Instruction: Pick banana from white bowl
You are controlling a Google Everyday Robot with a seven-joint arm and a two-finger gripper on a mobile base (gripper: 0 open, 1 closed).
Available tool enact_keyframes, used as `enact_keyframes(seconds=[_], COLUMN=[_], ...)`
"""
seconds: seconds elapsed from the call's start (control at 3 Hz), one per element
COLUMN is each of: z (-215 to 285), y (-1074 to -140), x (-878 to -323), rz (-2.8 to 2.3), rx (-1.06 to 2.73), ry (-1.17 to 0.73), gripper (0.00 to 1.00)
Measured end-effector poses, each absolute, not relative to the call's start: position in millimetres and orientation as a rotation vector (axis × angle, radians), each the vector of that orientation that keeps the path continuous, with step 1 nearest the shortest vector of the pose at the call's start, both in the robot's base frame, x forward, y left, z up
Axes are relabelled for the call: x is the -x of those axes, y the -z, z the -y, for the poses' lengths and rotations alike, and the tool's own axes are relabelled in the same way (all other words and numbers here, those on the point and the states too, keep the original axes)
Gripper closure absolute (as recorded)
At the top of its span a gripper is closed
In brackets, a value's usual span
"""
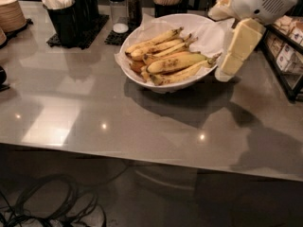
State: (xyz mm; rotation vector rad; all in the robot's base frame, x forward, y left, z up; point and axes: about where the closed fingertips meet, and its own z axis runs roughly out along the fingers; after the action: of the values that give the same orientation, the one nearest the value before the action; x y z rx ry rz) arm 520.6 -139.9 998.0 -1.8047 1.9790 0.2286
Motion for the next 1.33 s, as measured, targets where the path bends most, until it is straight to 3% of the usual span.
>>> enact_keyframes(seconds=[0.67, 1.33], z=[146, 111], y=[-995, -978], x=[-523, -557], rz=[-2.0, -1.935], rx=[1.743, 1.782], ry=[-0.238, -0.316], gripper=[0.0, 0.0])
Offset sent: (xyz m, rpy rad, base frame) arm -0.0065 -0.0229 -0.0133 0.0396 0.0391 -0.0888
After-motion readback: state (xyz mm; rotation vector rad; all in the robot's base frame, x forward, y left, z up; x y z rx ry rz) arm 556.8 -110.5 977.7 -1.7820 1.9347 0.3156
